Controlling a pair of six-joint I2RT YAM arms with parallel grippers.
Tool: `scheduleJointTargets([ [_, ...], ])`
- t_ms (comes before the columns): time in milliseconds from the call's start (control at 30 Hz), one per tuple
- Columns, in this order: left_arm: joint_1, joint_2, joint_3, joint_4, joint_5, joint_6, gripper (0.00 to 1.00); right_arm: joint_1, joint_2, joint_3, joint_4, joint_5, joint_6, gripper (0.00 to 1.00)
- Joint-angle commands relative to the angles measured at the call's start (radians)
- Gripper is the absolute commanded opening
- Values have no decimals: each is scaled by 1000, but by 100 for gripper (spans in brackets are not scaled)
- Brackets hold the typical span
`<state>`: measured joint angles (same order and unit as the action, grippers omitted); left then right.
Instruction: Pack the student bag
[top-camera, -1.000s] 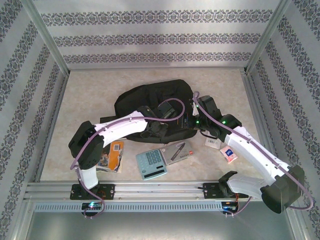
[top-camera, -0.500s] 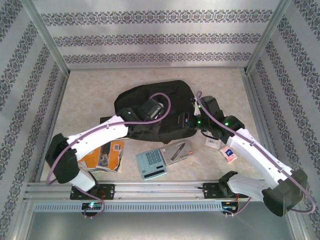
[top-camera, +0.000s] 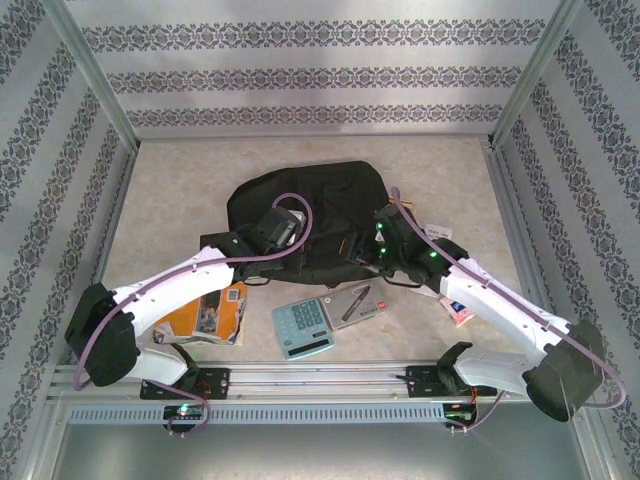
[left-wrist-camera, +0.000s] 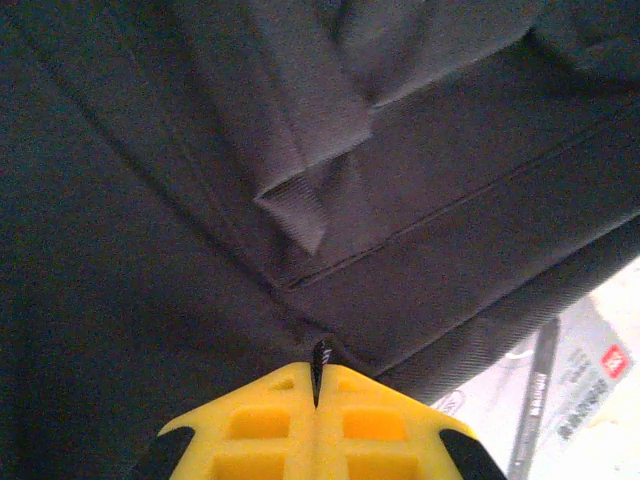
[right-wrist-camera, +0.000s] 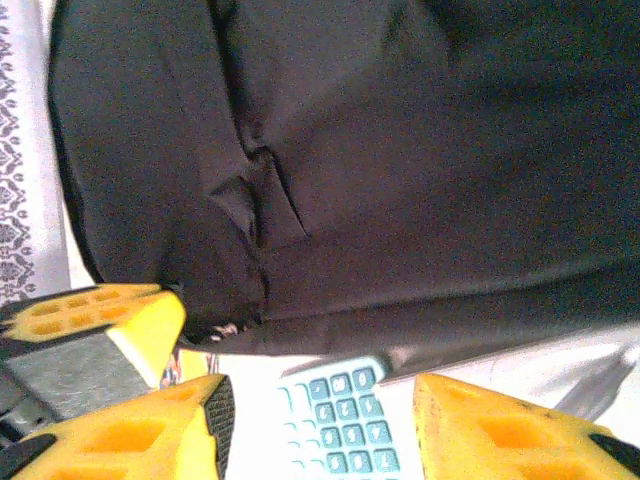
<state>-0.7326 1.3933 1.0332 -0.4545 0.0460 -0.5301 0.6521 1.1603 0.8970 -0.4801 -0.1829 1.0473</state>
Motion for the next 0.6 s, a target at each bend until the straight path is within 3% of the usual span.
scheduleJointTargets([
  [0, 10, -34, -1, 79, 28, -31, 0, 45, 11, -21, 14, 69, 295, 57],
  [100, 10, -52, -13, 84, 14, -35, 0, 49, 48, -22, 0, 92, 361, 68],
  [333, 22, -85, -55, 111, 15, -59, 0, 49, 159, -17, 35, 89, 439, 72],
  [467, 23, -99, -86, 148, 22, -79, 0, 36, 234, 21, 51, 104, 412, 63],
  [567, 24, -110, -88, 142, 6, -74, 0, 24, 262, 48, 37, 139, 390, 46],
])
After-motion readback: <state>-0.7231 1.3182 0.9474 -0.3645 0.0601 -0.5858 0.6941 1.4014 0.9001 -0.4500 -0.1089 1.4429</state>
